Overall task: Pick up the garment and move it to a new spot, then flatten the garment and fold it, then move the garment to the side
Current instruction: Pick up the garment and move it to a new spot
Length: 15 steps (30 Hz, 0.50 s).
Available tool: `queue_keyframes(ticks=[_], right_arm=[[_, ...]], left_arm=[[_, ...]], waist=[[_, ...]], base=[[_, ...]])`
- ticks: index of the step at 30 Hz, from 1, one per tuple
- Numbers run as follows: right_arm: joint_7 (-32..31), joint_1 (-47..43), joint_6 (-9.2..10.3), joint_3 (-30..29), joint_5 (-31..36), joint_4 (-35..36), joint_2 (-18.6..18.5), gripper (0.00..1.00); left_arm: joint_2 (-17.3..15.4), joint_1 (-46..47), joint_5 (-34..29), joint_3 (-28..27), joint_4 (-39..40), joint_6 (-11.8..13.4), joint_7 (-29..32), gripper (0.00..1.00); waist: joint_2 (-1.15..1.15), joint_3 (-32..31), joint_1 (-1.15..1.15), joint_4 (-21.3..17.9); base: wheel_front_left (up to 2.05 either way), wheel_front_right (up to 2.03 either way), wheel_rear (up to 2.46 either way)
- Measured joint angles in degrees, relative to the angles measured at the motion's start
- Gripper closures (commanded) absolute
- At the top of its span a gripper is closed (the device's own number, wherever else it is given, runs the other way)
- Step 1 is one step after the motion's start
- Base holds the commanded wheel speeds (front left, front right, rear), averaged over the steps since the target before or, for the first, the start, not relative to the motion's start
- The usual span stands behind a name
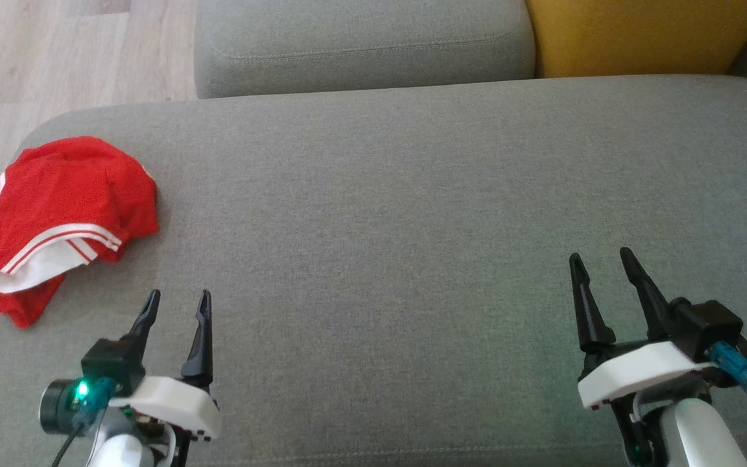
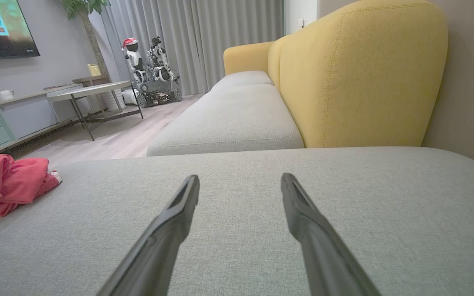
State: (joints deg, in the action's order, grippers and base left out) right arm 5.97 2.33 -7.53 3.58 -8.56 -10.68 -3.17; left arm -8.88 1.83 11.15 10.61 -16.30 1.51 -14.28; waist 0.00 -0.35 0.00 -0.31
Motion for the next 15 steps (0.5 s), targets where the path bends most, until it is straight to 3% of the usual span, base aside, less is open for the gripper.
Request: queue_keyframes(ticks=[8, 15], right_arm=[[-0.11, -0.01, 0.0, -0.4, 0.09, 0.22, 0.0, 0.0], [-1.04, -0.16, 0.0, -0.23, 0.23, 1.23, -0.01, 0.0]], left_arm=[[0.01, 0.02, -0.64, -0.15, 0.19, 0.07, -0.01, 0.0], [0.24, 0.59, -0.99, -0.89, 1.19, 0.58, -0.01, 0.0]], waist=[[0.0, -0.14, 0.0, 1.48], [0.0, -0.27, 0.0, 5.37]], base=[[0.0, 0.0, 0.0], [0.0, 0.0, 0.0]])
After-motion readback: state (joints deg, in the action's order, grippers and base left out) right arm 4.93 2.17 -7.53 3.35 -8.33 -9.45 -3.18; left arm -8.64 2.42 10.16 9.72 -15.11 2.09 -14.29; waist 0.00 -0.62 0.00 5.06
